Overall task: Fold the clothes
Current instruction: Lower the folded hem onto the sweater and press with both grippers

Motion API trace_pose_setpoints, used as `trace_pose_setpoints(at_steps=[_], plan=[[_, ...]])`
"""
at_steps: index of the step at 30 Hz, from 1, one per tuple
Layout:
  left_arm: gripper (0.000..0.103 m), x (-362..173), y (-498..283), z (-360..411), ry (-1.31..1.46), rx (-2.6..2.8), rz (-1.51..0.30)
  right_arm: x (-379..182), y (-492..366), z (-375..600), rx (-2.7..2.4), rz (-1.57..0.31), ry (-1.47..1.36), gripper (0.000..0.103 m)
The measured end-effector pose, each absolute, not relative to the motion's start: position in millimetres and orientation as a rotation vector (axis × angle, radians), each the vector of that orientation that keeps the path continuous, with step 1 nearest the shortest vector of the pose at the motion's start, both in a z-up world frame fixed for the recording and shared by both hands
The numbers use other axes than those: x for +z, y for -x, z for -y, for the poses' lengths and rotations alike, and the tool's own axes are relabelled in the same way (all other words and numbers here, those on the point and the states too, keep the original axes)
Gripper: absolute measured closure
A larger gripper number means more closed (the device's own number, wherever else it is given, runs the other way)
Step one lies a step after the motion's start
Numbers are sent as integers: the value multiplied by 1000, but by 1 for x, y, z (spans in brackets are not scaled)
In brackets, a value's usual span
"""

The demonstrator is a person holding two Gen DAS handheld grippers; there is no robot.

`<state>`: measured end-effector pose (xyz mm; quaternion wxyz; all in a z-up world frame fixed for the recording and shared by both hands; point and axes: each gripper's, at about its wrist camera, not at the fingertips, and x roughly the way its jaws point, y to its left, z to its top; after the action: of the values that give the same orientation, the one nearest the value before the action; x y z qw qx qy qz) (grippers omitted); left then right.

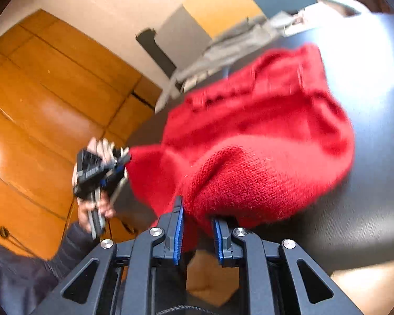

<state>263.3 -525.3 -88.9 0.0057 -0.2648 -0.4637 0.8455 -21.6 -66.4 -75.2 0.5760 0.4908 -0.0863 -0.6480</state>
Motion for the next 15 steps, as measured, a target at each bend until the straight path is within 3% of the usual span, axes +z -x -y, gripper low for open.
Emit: trace_pose_setpoints(at_steps=[10, 15], plan=[[94, -67, -239, 566, 616, 2636, 1582, -45, 99, 144, -1567, 296, -1056, 83], [94, -88, -202, 608, 631, 2638, 1749, -67, 162, 185, -1598, 321, -1175, 83]])
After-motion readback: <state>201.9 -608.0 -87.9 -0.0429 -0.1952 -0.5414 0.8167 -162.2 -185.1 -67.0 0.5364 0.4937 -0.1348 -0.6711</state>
